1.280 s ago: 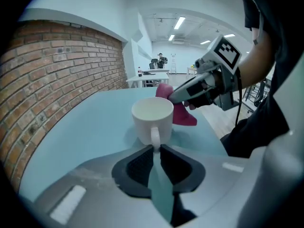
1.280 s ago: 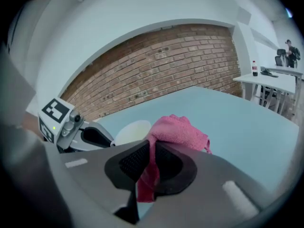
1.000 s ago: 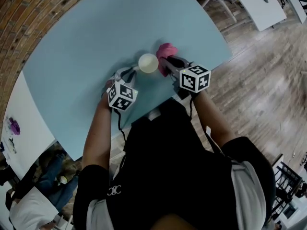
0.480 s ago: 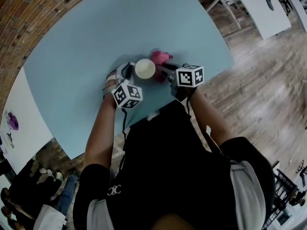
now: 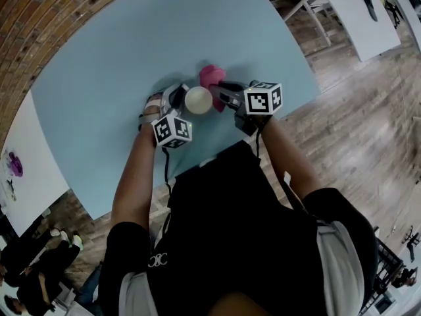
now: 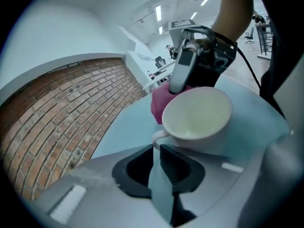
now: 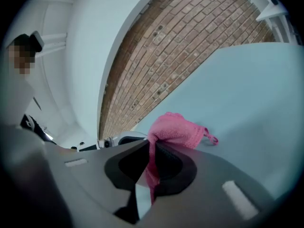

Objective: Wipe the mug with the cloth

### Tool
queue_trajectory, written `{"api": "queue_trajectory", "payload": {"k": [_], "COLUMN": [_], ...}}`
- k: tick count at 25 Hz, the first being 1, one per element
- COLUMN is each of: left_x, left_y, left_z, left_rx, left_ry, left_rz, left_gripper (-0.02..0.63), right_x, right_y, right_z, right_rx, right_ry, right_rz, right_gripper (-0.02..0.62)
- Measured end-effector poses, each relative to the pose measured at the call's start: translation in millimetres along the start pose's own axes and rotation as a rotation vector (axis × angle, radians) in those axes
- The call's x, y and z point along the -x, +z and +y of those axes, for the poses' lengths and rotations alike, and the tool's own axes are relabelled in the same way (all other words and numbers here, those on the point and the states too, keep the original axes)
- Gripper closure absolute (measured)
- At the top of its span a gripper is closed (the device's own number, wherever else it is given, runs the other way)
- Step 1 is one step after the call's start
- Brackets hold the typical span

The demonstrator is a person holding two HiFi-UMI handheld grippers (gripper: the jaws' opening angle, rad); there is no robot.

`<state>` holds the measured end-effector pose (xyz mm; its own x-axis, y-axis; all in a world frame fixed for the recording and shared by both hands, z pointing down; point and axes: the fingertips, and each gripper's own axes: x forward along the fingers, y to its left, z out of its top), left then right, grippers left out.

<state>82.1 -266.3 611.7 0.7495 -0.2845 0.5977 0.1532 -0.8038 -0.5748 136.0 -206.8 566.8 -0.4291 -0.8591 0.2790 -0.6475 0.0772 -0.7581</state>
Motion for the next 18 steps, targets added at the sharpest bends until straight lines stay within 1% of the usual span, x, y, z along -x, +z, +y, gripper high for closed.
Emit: {"api": "queue_trajectory", "payload": {"k": [2,5,9,10,11,13,15,16,17,18], "left_x": [-1,-1,14,21,27,40,56,63,68,69], "left_y": [1,2,4,1,-4,-15,-11,-5,3,10], "left_z": [-1,1,11,11,9,-3,-18,-26,-34,-43], "left_rx": [0.008,0.045,0.163,0.204,0.252,0.384,0.532,0.590,0.626,0.640], "left_ry": [-0.007,-0.017,0.030,0.029,0.012,-0.062,-0.156,-0.198,-0.230,-0.250], "left_rz": [-0.015,-0.028,-0.092,-0.099,-0.099,-0.108,-0.148,-0.174,-0.197,-0.209], "left_gripper": [0.552,0.552,0.555,0.538,0.512,0.464,0.392,0.352,0.331,0.302], "right_x": [-1,3,7,8,8,8,7,7,6,6], "right_y": [-15,-25,-26,-28,-29,-29,-29,-29,-28,-27], "right_z": [-15,-25,-27,-27,-27,-28,-30,-30,-28,-25], "right_rx": [-0.039,-0.102,-0.120,-0.118,-0.115,-0.102,-0.082,-0.074,-0.063,-0.045], "right_ry": [-0.039,-0.064,-0.071,-0.070,-0.069,-0.074,-0.089,-0.095,-0.099,-0.105], "right_rz": [0.022,0.005,-0.011,-0.005,0.002,0.013,0.020,0.023,0.027,0.034], "right_gripper": [0.555,0.555,0.555,0.555,0.554,0.555,0.555,0.554,0.555,0.554]}}
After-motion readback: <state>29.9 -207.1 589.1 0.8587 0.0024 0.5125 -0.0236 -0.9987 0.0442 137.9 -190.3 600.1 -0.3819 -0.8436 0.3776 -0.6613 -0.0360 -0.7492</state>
